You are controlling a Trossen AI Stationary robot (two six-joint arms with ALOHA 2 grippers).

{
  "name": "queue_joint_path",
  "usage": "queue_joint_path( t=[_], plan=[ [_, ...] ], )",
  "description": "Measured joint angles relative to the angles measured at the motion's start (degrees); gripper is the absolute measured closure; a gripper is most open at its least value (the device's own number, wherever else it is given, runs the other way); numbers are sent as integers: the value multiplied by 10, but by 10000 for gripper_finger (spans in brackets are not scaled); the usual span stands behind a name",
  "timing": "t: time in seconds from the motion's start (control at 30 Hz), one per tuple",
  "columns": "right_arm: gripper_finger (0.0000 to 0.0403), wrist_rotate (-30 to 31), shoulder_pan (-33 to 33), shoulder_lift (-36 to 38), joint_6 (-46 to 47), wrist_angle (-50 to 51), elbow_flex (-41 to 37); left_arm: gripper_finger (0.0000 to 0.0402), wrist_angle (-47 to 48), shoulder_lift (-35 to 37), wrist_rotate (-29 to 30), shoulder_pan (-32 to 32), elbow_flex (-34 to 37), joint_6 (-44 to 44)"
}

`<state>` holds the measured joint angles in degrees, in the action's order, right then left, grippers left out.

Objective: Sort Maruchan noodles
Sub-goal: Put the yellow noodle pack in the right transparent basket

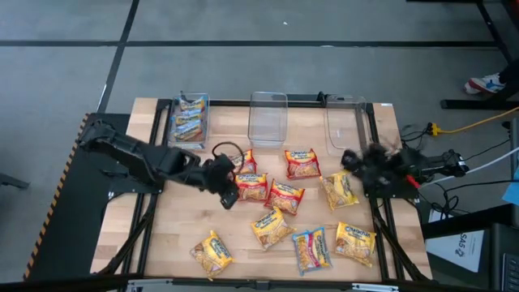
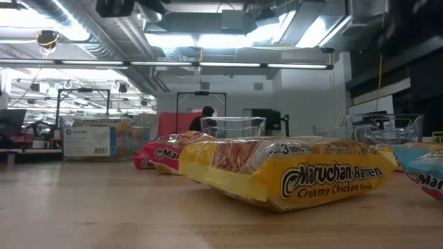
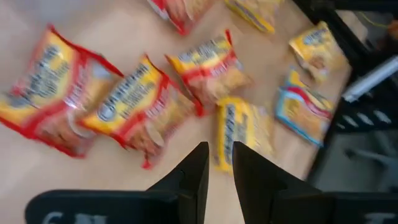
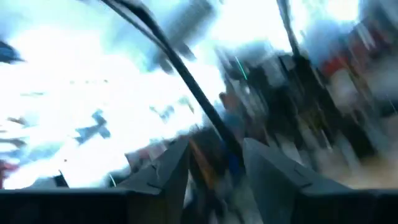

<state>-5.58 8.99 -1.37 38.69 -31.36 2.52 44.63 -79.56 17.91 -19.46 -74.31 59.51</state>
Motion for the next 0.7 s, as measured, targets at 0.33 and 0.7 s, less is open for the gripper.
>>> queue_joint_path(
  t=[0.33,0.7],
  plan=[
    [246,180,0,-77,-443,-14,185,336,-12,-19,96,-24,1,-1],
    [246,400,-3,-350,-136,740,428,337,-14,-24,85,-20,0,-1]
  ],
)
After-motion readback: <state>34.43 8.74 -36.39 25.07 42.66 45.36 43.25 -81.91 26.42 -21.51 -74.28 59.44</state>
